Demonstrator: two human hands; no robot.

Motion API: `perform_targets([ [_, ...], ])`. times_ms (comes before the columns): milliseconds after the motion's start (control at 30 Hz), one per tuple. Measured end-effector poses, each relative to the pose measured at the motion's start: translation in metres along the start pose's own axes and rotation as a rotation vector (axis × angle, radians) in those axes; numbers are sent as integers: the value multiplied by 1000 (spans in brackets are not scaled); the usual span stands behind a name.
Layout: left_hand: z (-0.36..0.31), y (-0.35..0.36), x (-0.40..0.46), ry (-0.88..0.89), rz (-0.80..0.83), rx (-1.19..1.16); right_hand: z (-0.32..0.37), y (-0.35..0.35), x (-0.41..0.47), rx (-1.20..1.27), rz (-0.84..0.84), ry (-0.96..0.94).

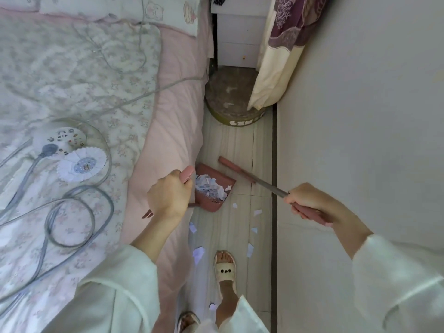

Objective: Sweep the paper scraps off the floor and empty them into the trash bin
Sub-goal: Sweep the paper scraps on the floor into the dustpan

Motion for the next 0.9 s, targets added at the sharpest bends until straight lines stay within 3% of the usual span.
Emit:
perform_targets([
  [333, 27, 9, -34, -41, 1, 14, -30, 39, 47, -165, -112, 67],
  [700, 62, 1, -114, -46, -63, -99, -155, 121, -22, -186, -151, 175],
  [900, 89, -13, -157, -97, -100, -259, -222, 197, -83, -129, -68, 199],
])
Point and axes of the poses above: each hand's wrist, its own x-axis towards the middle knuckle, its own y-axis out of the palm, z = x × y, the point moved 5 cm from there along x, towards the middle knuckle, and after that the axes turned 4 degrees about z, right-handed, at the moved point
